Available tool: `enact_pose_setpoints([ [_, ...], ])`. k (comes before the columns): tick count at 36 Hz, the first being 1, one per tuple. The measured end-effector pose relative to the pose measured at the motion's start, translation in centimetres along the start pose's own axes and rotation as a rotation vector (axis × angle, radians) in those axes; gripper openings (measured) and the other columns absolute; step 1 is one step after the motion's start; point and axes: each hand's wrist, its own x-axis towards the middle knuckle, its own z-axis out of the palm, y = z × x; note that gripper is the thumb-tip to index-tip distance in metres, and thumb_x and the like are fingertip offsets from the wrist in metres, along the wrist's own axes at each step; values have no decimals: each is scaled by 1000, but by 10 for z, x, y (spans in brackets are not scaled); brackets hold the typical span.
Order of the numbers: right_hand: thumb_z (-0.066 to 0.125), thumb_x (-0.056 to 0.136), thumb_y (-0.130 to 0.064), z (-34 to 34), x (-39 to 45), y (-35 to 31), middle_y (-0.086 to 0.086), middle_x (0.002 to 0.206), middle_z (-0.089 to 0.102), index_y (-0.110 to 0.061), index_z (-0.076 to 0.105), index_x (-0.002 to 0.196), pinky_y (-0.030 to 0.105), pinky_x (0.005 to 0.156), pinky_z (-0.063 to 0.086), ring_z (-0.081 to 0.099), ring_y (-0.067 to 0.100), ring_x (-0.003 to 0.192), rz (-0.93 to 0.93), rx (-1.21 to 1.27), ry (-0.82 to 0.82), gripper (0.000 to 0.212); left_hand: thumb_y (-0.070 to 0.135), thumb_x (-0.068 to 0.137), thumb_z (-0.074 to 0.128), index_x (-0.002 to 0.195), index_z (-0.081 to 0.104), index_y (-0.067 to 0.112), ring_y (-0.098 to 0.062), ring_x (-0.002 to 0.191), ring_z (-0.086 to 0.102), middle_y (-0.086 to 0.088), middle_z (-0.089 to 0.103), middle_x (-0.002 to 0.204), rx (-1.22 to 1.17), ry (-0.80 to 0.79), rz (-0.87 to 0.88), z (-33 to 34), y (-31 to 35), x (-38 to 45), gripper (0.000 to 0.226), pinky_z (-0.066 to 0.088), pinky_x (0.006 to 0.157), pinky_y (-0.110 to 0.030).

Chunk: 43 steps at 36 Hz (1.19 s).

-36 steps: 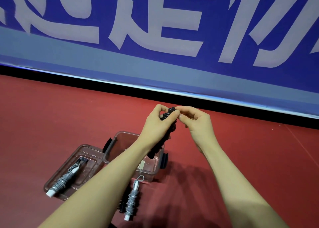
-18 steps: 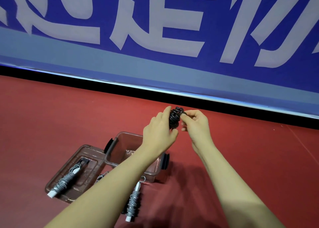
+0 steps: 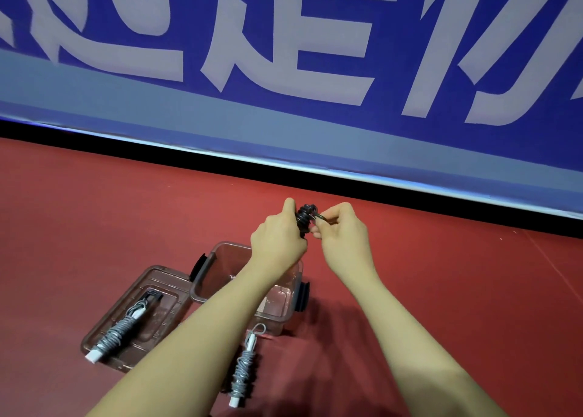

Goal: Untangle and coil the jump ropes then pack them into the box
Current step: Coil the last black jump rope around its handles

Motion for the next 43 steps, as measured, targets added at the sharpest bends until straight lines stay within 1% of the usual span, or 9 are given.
enact_pose_setpoints([
  [7,50,90,0,-2,-1,6,5,87,61,-12,49,89,35,72,44,58,24,82,-183,-171,58,12,18,77,60,96,34,19,-32,73,51,-4,56,80,-29,-93,0,-1,-2,1,32,40,59,-32],
  [10,49,88,4,-4,1,4,5,89,60,-10,51,89,26,73,40,56,23,84,-202,-83,184,15,19,73,62,98,37,20,-34,75,53,-4,59,82,-67,-140,59,-2,1,0,35,41,59,-33],
  [14,46,91,1,-5,2,0,6,87,63,-19,50,93,27,73,46,61,23,81,-112,88,261,20,19,71,63,90,37,23,-34,78,55,-4,63,81,-139,-191,143,-2,7,-5,33,46,61,-36],
  [17,47,93,-4,-5,3,-1,5,83,67,-13,58,99,27,75,45,63,24,81,-128,73,295,15,19,70,63,87,37,24,-32,76,55,-1,64,80,-155,-159,162,-3,9,-5,32,47,61,-35],
  [26,48,93,-10,-4,10,-2,11,65,63,-13,59,75,40,72,48,60,37,70,-145,76,364,21,19,73,63,99,41,22,-32,71,50,-3,59,76,-86,-111,202,-7,10,-9,34,44,59,-32],
  [30,49,87,-20,-3,17,3,-4,52,56,-26,54,62,53,70,53,58,38,64,-59,145,390,26,21,75,62,109,43,22,-35,78,55,-5,61,81,-17,-109,256,-8,8,-13,39,40,58,-32],
  [33,53,87,-15,-5,17,1,-8,45,52,-22,55,59,47,66,54,53,33,53,-6,207,412,29,19,75,60,128,38,27,-36,82,57,-2,63,84,11,-91,314,-6,7,-15,58,43,61,-33],
  [37,54,92,-10,-8,14,-1,-7,49,53,-19,58,66,30,52,48,51,19,50,-27,256,348,27,24,77,57,144,16,40,-29,85,61,5,66,94,-22,-67,377,-7,4,-20,80,51,68,-35],
  [43,50,91,-1,-16,6,-3,6,60,61,-15,62,72,27,53,51,59,18,53,34,347,123,26,39,93,36,144,14,43,-31,97,57,-5,60,106,-59,-99,345,-15,-3,-33,56,39,74,-35],
])
